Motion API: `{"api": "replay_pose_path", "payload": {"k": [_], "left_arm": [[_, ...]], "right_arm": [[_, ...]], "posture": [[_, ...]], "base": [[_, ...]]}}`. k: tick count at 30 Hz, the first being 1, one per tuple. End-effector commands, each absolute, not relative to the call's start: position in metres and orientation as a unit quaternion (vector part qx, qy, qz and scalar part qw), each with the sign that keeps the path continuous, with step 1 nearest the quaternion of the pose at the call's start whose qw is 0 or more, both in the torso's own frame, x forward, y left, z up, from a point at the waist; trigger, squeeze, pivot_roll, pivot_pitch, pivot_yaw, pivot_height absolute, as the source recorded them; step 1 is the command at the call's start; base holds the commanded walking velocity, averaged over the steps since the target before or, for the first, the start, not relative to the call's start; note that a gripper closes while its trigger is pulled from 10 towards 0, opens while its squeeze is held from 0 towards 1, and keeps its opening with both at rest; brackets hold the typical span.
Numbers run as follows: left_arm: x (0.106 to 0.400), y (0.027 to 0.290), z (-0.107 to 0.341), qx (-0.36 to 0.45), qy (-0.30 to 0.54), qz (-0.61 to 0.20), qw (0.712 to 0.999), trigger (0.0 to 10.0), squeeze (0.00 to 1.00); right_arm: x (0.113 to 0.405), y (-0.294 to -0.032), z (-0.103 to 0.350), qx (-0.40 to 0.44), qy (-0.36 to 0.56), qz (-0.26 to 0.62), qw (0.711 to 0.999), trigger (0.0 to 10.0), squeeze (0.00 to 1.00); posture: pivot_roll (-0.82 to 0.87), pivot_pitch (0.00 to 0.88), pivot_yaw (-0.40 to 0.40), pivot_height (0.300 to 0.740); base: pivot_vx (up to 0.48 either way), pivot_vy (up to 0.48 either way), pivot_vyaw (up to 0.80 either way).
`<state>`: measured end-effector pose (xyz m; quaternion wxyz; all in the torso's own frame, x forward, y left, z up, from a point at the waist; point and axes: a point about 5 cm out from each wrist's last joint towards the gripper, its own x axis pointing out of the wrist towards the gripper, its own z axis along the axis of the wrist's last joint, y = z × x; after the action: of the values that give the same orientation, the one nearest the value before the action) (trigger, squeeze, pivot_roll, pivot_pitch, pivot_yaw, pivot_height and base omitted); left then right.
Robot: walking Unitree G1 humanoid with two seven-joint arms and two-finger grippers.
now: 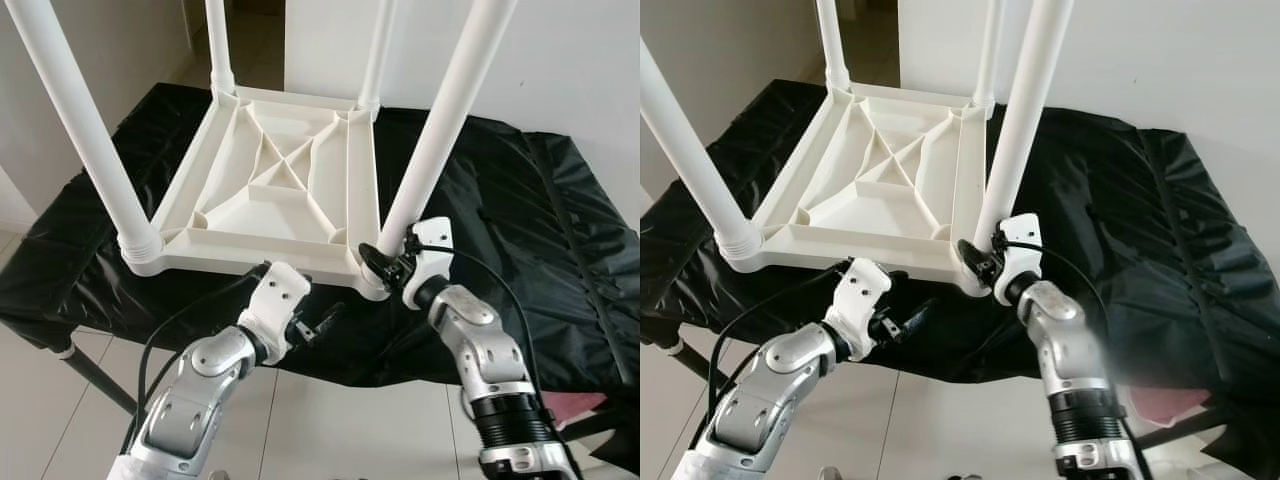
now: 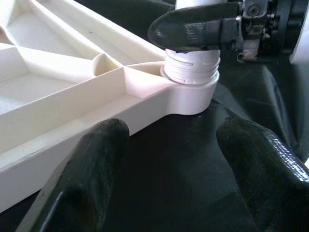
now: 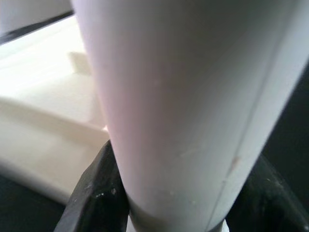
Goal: Building children table
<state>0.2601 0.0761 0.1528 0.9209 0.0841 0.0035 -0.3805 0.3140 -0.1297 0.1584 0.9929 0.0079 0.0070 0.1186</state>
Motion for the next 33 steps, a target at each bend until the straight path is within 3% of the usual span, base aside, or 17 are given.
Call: {"api": "replay_pose_path", "payload": {"k": [1,9,14,15,28,29,30,31,33], "left_arm": [[0.260,0.075,0.150,0.082,0.009,-0.372,0.924,10.0,0.00],[0.260,0.072,0.150,0.082,0.007,-0.378,0.922,10.0,0.00],[0.262,0.070,0.151,0.082,0.005,-0.383,0.920,10.0,0.00],[0.262,0.070,0.151,0.083,0.004,-0.384,0.920,10.0,0.00],[0.261,0.069,0.150,0.081,0.004,-0.383,0.920,10.0,0.00],[0.262,0.070,0.150,0.081,0.004,-0.382,0.921,10.0,0.00],[0.262,0.070,0.150,0.081,0.004,-0.382,0.921,10.0,0.00],[0.262,0.070,0.150,0.081,0.003,-0.381,0.921,10.0,0.00],[0.263,0.070,0.150,0.082,0.003,-0.381,0.921,10.0,0.00]], "right_arm": [[0.306,-0.142,0.139,0.002,0.058,0.038,0.998,10.0,0.00],[0.290,-0.122,0.142,0.036,0.060,-0.020,0.997,10.0,0.00],[0.291,-0.125,0.146,0.029,0.058,-0.020,0.998,10.0,0.04],[0.291,-0.125,0.148,0.033,0.051,-0.014,0.998,10.0,1.00],[0.299,-0.143,0.153,-0.010,0.030,0.071,0.997,10.0,1.00],[0.300,-0.146,0.153,-0.007,0.031,0.088,0.996,10.0,0.43],[0.300,-0.146,0.153,-0.007,0.031,0.088,0.996,10.0,0.43],[0.302,-0.148,0.152,-0.012,0.031,0.119,0.992,10.0,0.00],[0.306,-0.151,0.152,-0.032,0.029,0.168,0.985,10.0,0.00]], "posture": [[0.04,0.085,-0.051,0.740],[0.04,0.071,-0.049,0.740],[0.02,0.064,-0.045,0.740],[0.02,0.064,-0.045,0.740],[0.02,0.063,-0.049,0.740],[0.02,0.063,-0.050,0.740],[0.02,0.063,-0.050,0.740],[0.02,0.062,-0.049,0.740],[0.02,0.061,-0.048,0.740]], "base": [[0.000,0.000,0.00],[0.000,0.000,0.00],[0.000,0.000,0.00],[0.000,0.000,0.00],[0.000,0.000,0.00],[0.000,0.000,0.00],[0.000,0.000,0.00],[0.000,0.000,0.00],[0.000,0.000,0.00]]}}
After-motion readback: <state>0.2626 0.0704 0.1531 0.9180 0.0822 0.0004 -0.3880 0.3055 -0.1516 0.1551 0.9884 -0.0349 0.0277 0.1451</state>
